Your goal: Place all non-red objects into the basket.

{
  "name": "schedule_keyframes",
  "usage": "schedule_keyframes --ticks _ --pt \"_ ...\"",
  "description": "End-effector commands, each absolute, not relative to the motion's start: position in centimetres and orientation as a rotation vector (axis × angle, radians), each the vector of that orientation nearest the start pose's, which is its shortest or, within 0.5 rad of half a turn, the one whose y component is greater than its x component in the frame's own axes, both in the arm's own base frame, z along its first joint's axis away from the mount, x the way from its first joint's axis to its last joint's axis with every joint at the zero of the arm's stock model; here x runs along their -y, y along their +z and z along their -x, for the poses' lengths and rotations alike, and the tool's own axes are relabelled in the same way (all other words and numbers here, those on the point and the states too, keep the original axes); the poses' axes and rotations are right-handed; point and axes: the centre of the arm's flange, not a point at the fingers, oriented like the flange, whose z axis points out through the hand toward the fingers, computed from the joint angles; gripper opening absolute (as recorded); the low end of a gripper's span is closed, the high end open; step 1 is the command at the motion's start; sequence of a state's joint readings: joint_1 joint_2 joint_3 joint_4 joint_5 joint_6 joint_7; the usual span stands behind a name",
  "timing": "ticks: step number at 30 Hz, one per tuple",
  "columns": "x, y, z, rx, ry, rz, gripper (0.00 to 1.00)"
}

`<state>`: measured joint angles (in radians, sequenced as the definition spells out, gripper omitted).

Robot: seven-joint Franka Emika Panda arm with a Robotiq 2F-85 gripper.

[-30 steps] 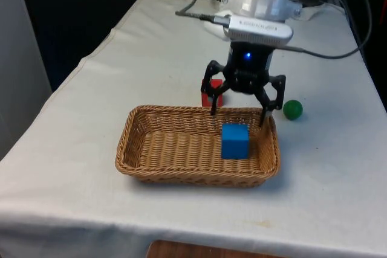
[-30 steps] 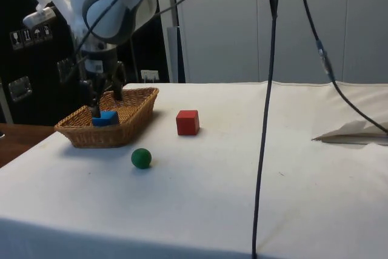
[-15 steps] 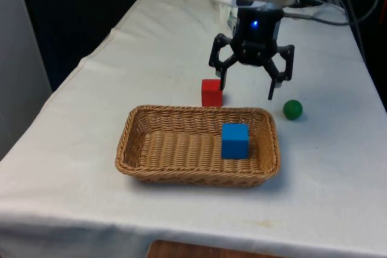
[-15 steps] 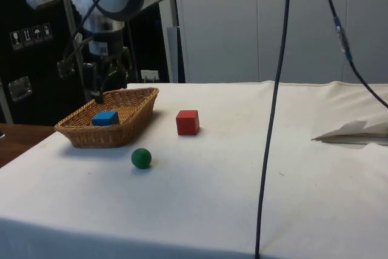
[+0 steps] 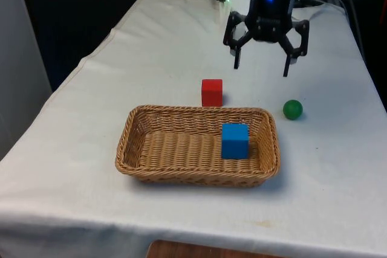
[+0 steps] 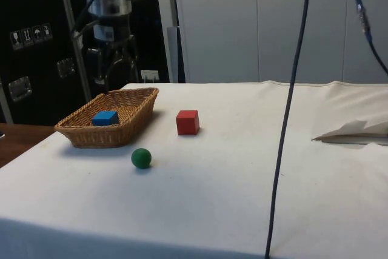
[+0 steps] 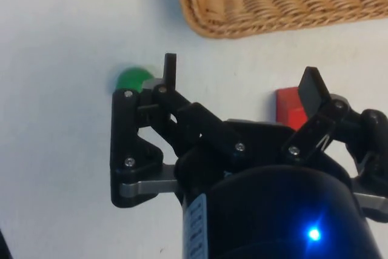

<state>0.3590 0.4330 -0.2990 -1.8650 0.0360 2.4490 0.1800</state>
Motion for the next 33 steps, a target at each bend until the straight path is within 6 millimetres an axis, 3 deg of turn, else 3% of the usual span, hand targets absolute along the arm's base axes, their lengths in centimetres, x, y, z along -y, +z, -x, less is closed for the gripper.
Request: schedule_keyframes --ticks 1,7,9,19,28,33 --pt "-5.7 31.5 -64.5 -0.177 -0.291 3.198 1.0" --pt "-6.6 32.4 -62.8 -0.171 -0.285 3.18 1.0" --pt "-6.4 32.3 -63.1 -0.164 -0.281 3.177 1.0" --pt "-8.8 32.1 -60.5 -0.13 -0.252 3.168 1.0" --pt "-10.2 30.9 -59.6 -0.088 -0.203 3.163 1.0" --pt "-11.5 28.9 -59.5 -0.064 -0.177 3.157 1.0"
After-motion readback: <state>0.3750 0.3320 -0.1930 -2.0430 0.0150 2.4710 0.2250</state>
